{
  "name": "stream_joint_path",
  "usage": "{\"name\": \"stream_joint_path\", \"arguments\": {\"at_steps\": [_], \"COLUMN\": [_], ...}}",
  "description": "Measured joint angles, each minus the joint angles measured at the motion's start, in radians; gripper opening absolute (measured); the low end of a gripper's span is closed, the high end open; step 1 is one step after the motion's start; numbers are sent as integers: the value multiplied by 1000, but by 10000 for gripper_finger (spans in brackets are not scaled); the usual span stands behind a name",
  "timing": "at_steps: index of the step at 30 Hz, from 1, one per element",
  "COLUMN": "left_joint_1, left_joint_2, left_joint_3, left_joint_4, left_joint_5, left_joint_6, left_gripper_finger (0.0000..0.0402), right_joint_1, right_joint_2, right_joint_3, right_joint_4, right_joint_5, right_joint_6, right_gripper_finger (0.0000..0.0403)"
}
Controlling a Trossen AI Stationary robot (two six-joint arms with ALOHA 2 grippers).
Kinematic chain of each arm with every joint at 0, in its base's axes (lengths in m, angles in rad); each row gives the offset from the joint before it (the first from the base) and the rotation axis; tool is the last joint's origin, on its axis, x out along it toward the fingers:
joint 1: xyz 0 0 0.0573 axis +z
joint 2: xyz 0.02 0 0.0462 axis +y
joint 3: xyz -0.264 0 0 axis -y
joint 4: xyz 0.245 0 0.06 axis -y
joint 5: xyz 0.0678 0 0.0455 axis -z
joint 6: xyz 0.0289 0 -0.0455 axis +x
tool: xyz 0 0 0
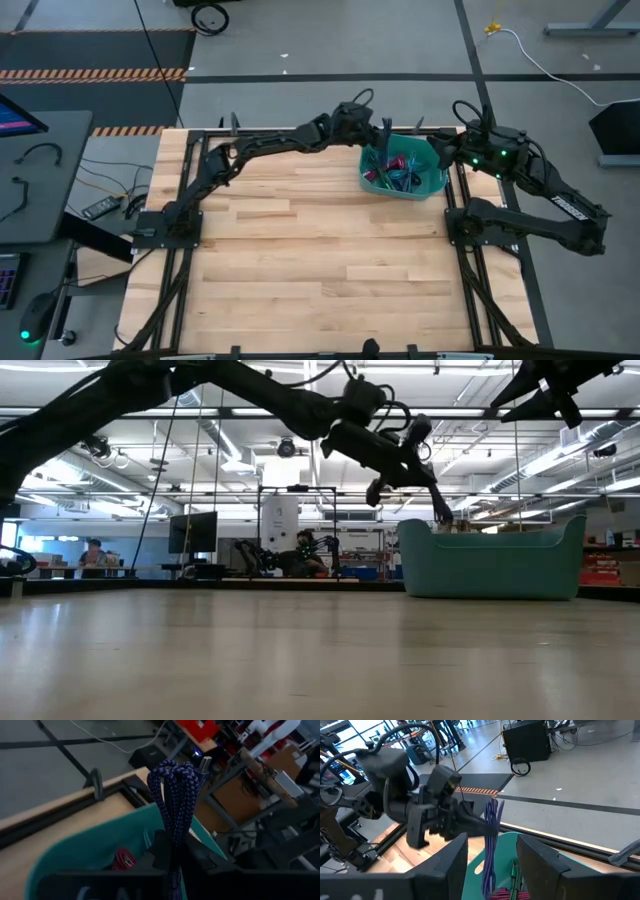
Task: Pick and place USB-C Cables
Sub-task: Put the purple charger cable into the light blue bin, then return to Home Position
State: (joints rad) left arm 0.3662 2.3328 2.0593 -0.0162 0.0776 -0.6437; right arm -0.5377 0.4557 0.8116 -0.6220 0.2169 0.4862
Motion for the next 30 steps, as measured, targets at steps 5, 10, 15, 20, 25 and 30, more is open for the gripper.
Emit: {"name": "stream_joint_path", "arguments": {"at_steps": [5, 10, 15, 20, 25, 30], "left_joint_1": [-3, -1, -2, -7, 3, 13], "left_joint_2": [27, 26, 26, 26, 26, 22], "left_joint_3": [6, 7, 6, 5, 5, 5], "left_joint_4": [-7, -28, -73, -145, -160, -220], "left_joint_5": [-29, -69, -48, -10, 102, 134], "left_joint_6": [-19, -12, -43, -46, -96, -90], "left_gripper_finger": [31, 62, 108, 154, 174, 164], "right_joint_1": [0, 0, 0, 0, 0, 0], "right_joint_2": [0, 0, 0, 0, 0, 0], "right_joint_3": [0, 0, 0, 0, 0, 0], "right_joint_4": [0, -1, -8, -47, -115, -180], "right_joint_5": [0, -1, -1, -1, -3, -15], "right_joint_6": [-19, -20, -42, -50, -31, -2], "right_gripper_finger": [173, 173, 173, 173, 173, 173]}}
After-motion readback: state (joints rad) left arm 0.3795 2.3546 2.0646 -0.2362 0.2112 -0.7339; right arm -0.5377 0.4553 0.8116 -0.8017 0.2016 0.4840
